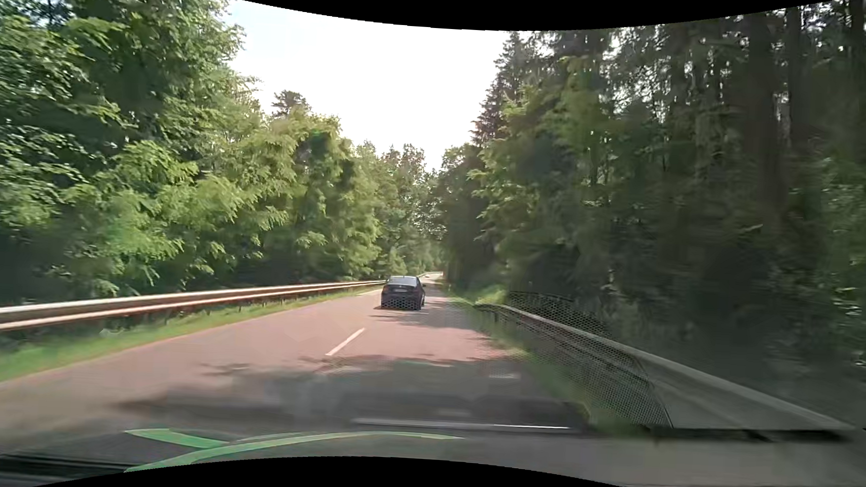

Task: Follow the waypoints while adhering to traffic rules and regulations

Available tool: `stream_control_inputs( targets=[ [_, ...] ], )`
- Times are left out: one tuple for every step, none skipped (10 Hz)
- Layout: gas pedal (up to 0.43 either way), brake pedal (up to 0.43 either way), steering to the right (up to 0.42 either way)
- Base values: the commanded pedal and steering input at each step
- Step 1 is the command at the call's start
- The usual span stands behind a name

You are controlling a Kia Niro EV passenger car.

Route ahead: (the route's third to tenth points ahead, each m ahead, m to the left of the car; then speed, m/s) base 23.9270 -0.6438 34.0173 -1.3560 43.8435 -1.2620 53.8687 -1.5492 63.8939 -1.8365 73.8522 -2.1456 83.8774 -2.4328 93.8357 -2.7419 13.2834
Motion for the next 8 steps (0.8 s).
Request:
stream_control_inputs(
  targets=[
    [0.087,0.000,-0.001],
    [0.087,0.000,0.000],
    [0.087,0.000,0.000],
    [0.087,0.000,0.000],
    [0.087,0.000,0.000],
    [0.098,0.000,0.000],
    [0.098,0.000,0.000],
    [0.098,0.000,0.000]
  ],
)
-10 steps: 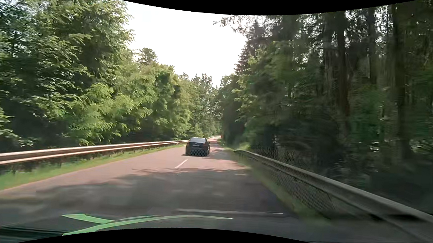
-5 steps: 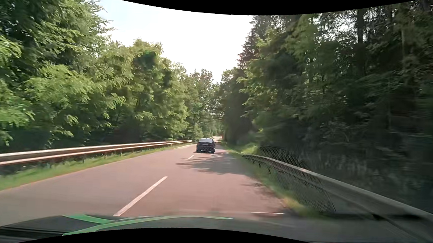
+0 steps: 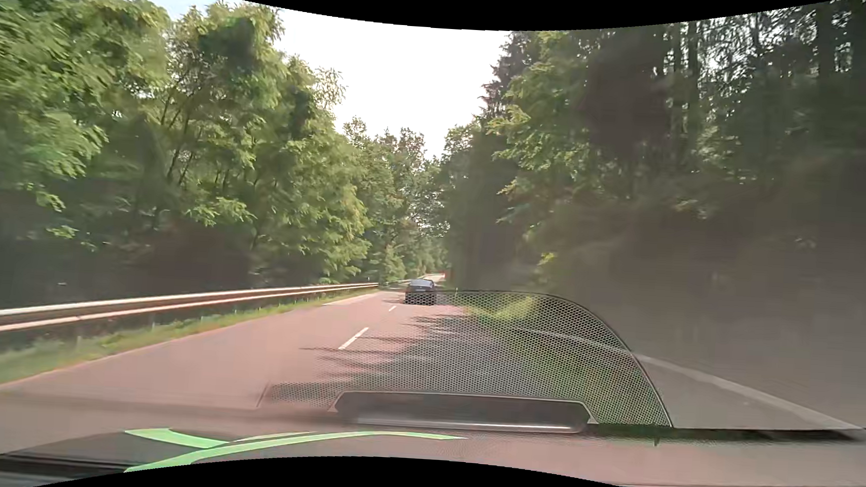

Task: Follow the waypoints while adhering to traffic rules and regulations

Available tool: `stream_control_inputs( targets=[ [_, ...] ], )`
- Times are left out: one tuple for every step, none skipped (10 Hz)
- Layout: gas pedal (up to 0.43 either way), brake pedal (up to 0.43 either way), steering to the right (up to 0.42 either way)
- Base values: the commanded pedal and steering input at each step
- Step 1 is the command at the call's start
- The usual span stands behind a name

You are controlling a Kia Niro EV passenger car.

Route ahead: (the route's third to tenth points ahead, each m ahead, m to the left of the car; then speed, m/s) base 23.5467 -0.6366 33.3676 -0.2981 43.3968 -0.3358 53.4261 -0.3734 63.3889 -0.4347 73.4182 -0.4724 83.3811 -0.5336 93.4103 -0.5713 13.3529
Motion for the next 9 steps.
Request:
stream_control_inputs(
  targets=[
    [0.098,0.000,0.000],
    [0.110,0.000,0.002],
    [0.118,0.000,0.002],
    [0.130,0.000,0.002],
    [0.130,0.000,0.002],
    [0.130,0.000,0.002],
    [0.138,0.000,0.002],
    [0.138,0.000,0.002],
    [0.138,0.000,0.002]
  ],
)
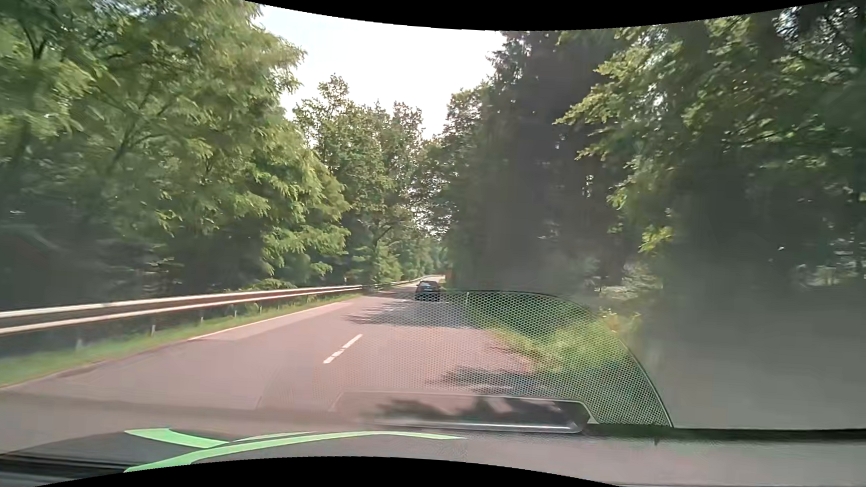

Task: Follow the waypoints while adhering to traffic rules and regulations

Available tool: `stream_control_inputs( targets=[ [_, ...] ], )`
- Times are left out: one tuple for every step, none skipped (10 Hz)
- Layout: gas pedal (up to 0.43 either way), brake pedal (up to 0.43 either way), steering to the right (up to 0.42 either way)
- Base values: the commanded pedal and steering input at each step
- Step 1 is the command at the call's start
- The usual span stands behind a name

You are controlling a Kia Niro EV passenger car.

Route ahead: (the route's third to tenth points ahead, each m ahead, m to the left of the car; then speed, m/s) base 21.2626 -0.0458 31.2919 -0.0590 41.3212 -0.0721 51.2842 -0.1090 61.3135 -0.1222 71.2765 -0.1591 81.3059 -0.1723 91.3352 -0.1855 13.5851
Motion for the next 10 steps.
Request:
stream_control_inputs(
  targets=[
    [0.138,0.000,0.002],
    [0.150,0.000,0.003],
    [0.150,0.000,0.003],
    [0.150,0.000,0.003],
    [0.150,0.000,0.003],
    [0.150,0.000,0.002],
    [0.150,0.000,0.002],
    [0.150,0.000,0.003],
    [0.150,0.000,0.003],
    [0.150,0.000,0.002]
  ],
)
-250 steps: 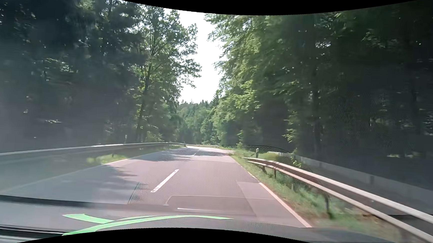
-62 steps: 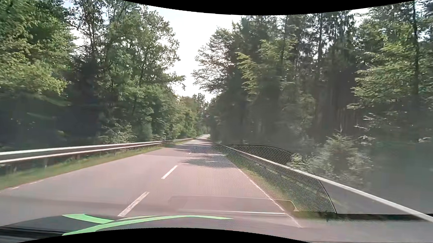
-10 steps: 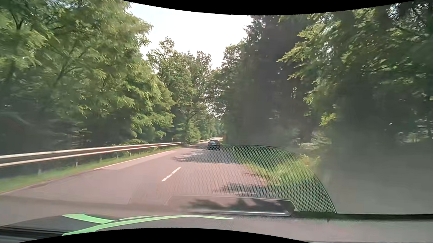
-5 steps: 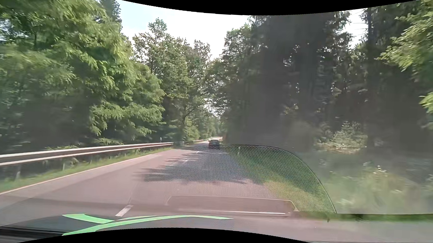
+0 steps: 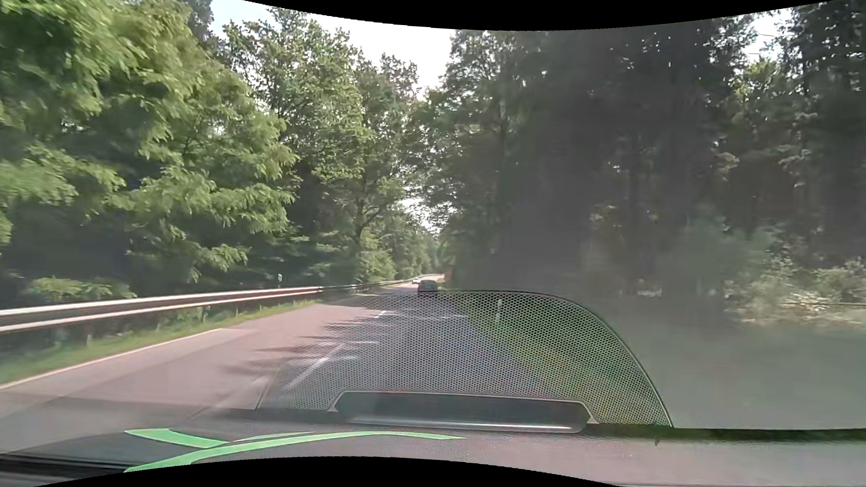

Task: Follow the waypoints while adhering to traffic rules and regulations

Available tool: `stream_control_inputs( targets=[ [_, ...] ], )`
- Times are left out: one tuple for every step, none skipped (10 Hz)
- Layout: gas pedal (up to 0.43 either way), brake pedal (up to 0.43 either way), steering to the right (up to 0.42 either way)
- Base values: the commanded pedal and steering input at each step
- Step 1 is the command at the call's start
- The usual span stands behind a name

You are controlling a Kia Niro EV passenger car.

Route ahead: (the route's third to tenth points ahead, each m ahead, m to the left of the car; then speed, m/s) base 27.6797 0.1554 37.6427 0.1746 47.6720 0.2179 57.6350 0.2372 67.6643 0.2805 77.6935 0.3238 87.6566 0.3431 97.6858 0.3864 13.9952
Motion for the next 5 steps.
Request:
stream_control_inputs(
  targets=[
    [0.150,0.000,0.002],
    [0.150,0.000,0.003],
    [0.150,0.000,0.002],
    [0.150,0.000,0.003],
    [0.150,0.000,0.002]
  ],
)
